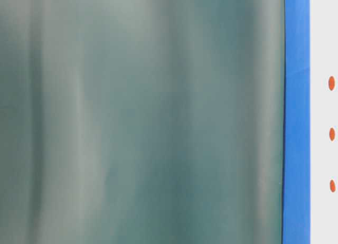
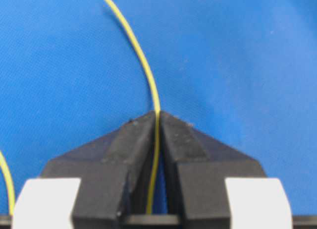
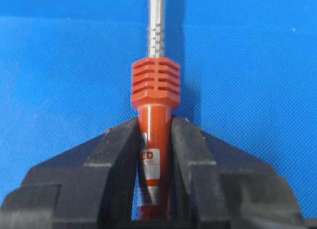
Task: Touch the tip of the soldering iron to the tip of the solder at the mark.
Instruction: 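Close both grippers on the yellow wire and the soldering iron handle, then lift both held tools and carry them over the red-dot strip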
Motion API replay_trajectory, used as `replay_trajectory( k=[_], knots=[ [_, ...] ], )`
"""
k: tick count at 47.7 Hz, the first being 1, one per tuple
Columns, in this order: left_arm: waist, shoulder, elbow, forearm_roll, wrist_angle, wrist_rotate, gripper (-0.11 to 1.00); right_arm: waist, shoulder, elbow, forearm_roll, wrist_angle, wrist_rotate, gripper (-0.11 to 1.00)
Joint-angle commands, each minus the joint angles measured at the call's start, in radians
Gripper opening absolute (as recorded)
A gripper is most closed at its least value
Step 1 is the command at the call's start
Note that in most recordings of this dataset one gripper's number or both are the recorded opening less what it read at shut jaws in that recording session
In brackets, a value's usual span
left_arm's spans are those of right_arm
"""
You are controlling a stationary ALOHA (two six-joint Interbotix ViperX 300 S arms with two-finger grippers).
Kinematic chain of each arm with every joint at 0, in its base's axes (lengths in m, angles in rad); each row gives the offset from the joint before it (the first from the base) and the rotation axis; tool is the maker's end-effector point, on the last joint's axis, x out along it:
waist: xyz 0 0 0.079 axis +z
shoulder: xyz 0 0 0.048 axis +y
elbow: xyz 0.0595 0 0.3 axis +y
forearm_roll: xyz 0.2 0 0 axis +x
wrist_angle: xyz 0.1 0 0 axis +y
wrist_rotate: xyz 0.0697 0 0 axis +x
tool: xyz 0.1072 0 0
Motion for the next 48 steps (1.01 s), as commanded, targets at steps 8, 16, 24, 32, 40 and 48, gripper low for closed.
replay_trajectory(
  k=[8,16,24,32,40,48],
  knots=[
    [0.000,-0.077,-0.023,0.003,0.063,-0.011,0.02,-0.015,-0.048,-0.008,0.003,0.046,0.000,0.06],
    [0.006,-0.216,-0.058,0.003,0.270,-0.011,0.02,-0.064,-0.201,-0.017,0.005,0.210,-0.023,0.06],
    [0.038,-0.368,-0.126,0.003,0.566,-0.011,0.02,-0.158,-0.433,-0.078,0.002,0.540,-0.110,0.06],
    [0.084,-0.491,-0.198,0.008,0.822,-0.009,0.02,-0.265,-0.598,-0.173,-0.018,0.838,-0.215,0.06],
    [0.169,-0.565,-0.245,0.009,0.962,-0.009,0.02,-0.403,-0.690,-0.276,-0.126,1.091,-0.245,0.06],
    [0.268,-0.611,-0.282,0.011,1.048,-0.006,0.02,-0.534,-0.696,-0.367,-0.265,1.249,-0.239,0.06]
  ],
)
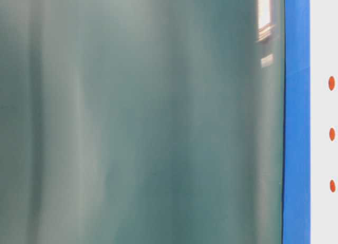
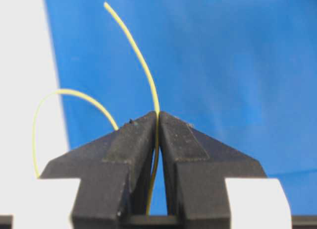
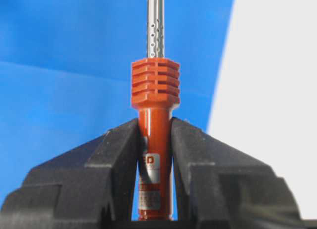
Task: Touch the tip of the soldering iron to the tip of the solder at the mark.
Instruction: 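Lift both held tools and carry them over the red-dot strip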
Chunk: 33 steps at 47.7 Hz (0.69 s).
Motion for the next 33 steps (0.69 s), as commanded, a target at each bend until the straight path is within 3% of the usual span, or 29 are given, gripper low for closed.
replay_trajectory(
  k=[1,13,20,33],
  knots=[
    [0.057,-0.029,-0.038,0.003,0.038,0.002,0.02,-0.071,0.003,-0.074,-0.069,0.072,0.003,0.06],
    [0.204,-0.012,-0.063,0.003,0.132,0.006,0.02,-0.186,0.110,-0.170,-0.207,0.164,0.009,0.06],
    [0.275,0.000,-0.074,0.003,0.172,0.008,0.02,-0.218,0.186,-0.213,-0.225,0.179,0.008,0.06],
    [0.310,0.005,-0.075,0.003,0.186,0.015,0.02,-0.222,0.238,-0.247,-0.232,0.176,0.008,0.06]
  ],
)
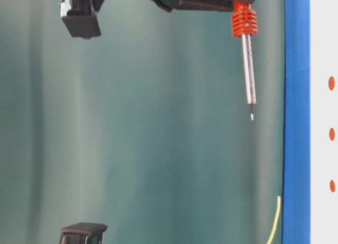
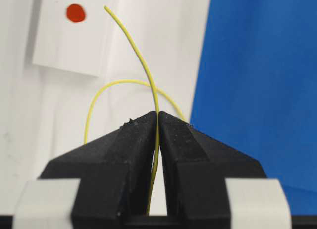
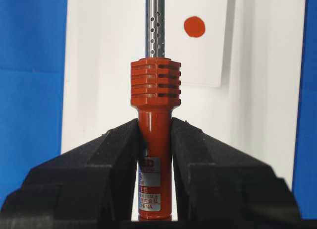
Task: Touch the tip of the soldering iron to the tip of the solder at the mark.
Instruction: 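Lift both held tools and carry them over the red-dot strip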
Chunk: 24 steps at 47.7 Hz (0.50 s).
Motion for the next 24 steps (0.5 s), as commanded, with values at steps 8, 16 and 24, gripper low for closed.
replay_trajectory(
  k=[8,16,24],
  knots=[
    [0.018,0.025,-0.028,0.003,-0.002,0.002,0.02,-0.005,0.014,-0.032,-0.003,-0.009,0.000,0.06],
    [0.054,0.077,-0.048,0.005,-0.002,0.005,0.02,-0.015,0.035,-0.034,-0.003,-0.018,0.003,0.06],
    [0.084,0.146,-0.063,0.008,-0.009,0.012,0.02,-0.028,0.057,-0.034,-0.003,-0.028,0.003,0.06]
  ],
)
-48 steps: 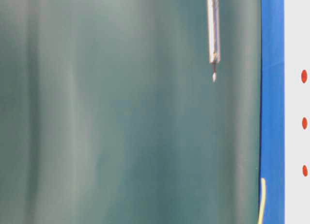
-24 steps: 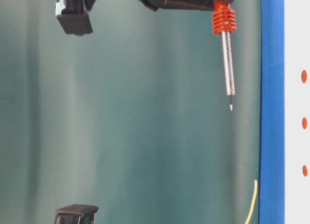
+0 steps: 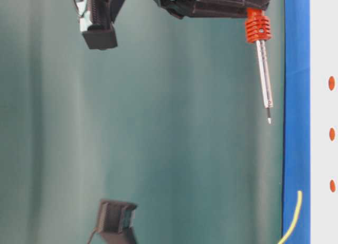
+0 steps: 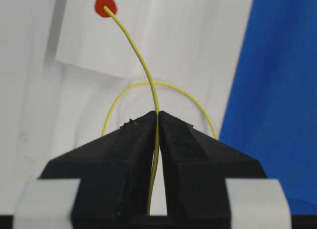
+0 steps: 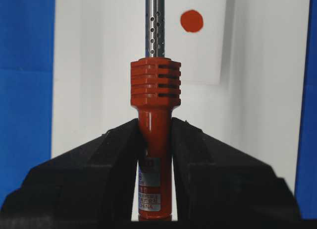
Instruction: Touch the tip of the soldering iron to the tip of the solder at the mark.
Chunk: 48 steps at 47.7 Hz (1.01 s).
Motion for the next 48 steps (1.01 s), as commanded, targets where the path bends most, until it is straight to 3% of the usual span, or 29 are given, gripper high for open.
replay_trajectory(
  k=[1,15,48],
  knots=[
    [0.017,0.023,-0.029,0.005,-0.008,0.005,0.02,-0.006,0.005,-0.029,-0.003,-0.015,0.002,0.06],
    [0.028,0.106,-0.037,0.005,-0.046,0.034,0.02,-0.026,0.040,-0.029,-0.003,-0.043,0.002,0.06],
    [0.009,0.121,-0.029,0.003,-0.054,0.029,0.02,-0.044,0.078,-0.046,-0.005,-0.058,0.000,0.06]
  ],
)
